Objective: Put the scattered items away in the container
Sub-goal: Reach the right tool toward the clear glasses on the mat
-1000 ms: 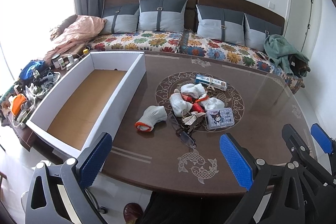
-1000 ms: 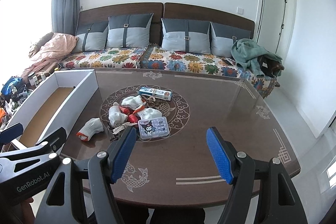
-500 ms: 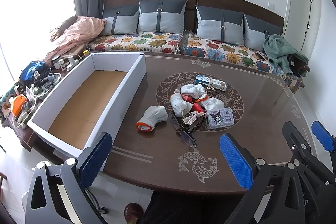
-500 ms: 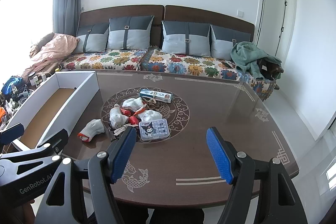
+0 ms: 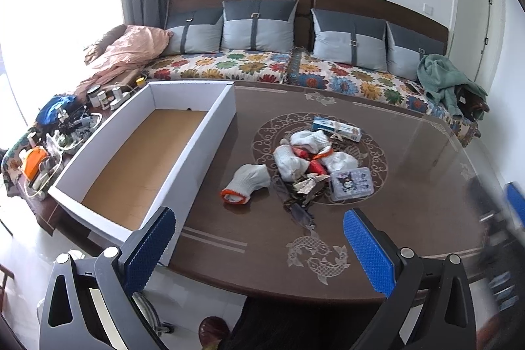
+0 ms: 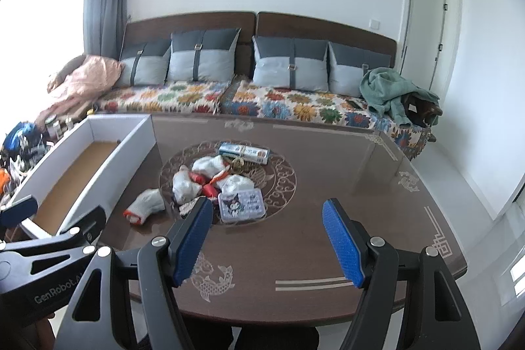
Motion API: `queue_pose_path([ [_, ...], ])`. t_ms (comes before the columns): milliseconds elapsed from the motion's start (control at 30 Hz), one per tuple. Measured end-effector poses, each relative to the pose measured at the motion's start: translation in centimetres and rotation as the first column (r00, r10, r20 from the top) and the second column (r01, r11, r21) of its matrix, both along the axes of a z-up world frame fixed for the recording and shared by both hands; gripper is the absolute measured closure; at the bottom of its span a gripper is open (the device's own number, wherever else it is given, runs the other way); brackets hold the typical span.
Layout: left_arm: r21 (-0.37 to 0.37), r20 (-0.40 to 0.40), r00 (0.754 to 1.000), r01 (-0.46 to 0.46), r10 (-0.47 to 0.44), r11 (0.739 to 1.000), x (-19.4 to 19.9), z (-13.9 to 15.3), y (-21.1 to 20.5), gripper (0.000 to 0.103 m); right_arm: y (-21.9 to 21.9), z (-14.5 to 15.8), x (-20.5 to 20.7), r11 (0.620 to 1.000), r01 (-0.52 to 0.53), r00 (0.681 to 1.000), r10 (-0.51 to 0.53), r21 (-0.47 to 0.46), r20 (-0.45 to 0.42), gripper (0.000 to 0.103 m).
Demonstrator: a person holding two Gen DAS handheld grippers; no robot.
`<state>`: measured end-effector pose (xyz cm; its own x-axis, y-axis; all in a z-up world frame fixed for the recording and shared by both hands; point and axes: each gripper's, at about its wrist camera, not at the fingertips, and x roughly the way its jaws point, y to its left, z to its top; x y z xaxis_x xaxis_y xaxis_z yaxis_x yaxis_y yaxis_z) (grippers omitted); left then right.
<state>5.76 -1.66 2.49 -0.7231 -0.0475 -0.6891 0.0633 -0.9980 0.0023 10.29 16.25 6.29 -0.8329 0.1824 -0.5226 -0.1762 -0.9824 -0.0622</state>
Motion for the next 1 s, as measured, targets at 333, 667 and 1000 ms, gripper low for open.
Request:
queue_pose_path([
  [333, -0.007, 0.127, 0.992, 0.007, -0.006, 1.0, -1.3, -7.0, -2.4, 0.0, 3.3, -1.4, -0.6, 0.985, 0.058, 0.995, -0.069, -0.163, -0.066, 0.032],
  [667, -0.023, 0.137, 0.985, 0.111, -0.107, 0.994, -4.2, -12.6, 1.4, 0.0, 5.7, -11.5, -5.4, 0.933, -0.003, 0.981, 0.072, -0.359, 0.178, 0.032],
  [1000, -0.036, 0.181, 0.98, 0.093, -0.085, 0.995, -8.8, -17.9, 3.1, 0.0, 6.0, -17.8, -10.3, 0.938, -0.102, 0.957, 0.184, -0.33, 0.226, 0.032],
])
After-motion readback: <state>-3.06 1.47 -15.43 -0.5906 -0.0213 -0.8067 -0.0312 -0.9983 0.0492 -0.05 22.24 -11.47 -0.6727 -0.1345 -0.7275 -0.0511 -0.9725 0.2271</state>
